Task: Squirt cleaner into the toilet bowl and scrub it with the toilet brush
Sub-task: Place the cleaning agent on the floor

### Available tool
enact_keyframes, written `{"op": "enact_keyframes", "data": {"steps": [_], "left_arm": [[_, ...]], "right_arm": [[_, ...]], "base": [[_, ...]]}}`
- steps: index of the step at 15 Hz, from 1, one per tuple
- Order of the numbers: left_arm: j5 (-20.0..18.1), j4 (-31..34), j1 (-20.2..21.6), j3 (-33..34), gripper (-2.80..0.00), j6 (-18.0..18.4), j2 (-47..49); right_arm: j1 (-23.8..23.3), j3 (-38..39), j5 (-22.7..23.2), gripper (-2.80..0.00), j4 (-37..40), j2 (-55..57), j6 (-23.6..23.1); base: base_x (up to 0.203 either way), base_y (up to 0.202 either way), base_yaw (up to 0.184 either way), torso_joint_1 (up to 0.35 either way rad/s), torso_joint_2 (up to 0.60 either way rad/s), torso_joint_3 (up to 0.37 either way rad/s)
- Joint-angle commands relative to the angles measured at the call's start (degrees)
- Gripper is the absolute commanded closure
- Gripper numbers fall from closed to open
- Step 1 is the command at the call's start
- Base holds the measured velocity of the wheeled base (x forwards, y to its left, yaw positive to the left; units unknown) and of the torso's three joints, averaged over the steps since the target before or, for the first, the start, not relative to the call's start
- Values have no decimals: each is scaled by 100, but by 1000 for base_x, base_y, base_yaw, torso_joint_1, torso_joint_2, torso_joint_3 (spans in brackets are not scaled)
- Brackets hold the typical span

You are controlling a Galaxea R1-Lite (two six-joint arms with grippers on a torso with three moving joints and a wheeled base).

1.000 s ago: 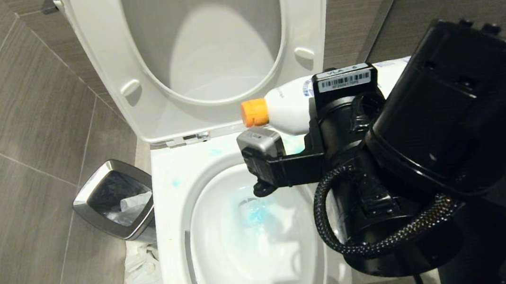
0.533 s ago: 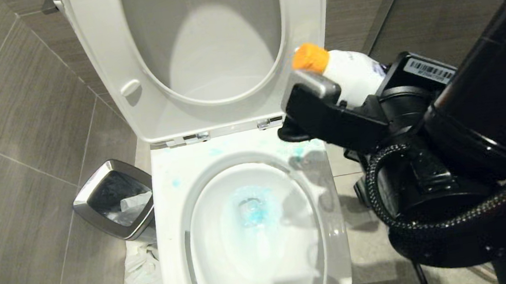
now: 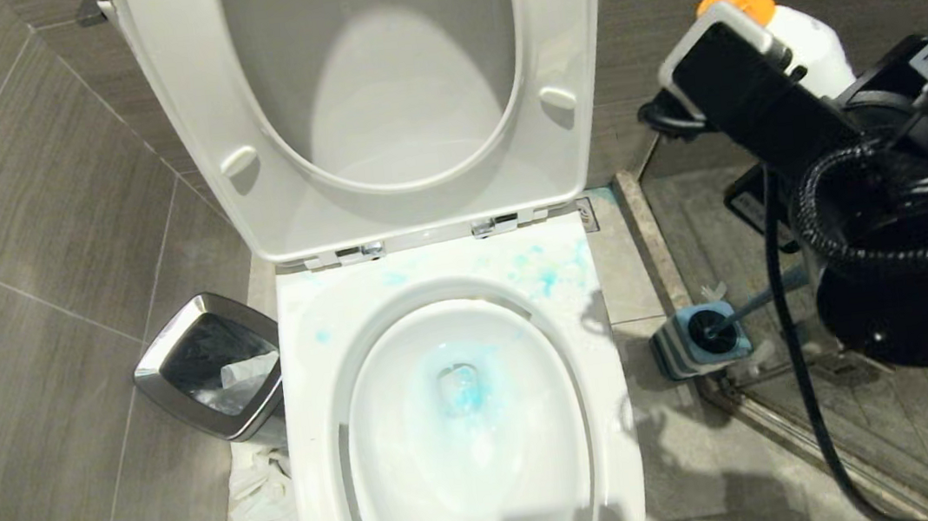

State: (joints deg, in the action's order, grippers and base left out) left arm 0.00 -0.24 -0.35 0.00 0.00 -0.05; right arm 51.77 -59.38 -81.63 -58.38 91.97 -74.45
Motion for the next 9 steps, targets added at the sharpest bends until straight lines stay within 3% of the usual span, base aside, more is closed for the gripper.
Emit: {"op": "enact_keyframes", "data": {"steps": [1,5,9], "left_arm": [[0,-2,0,0,0,0,5],[0,-2,0,0,0,0,5],[0,-2,0,0,0,0,5]], "right_arm": [[-382,-236,58,0,-31,-172,-36],[-616,-607,1070,0,22,-14,132],[-1240,-1225,1177,0,257,371,139]], "base": [[0,0,0,0,0,0],[0,0,0,0,0,0],[0,0,0,0,0,0]]}}
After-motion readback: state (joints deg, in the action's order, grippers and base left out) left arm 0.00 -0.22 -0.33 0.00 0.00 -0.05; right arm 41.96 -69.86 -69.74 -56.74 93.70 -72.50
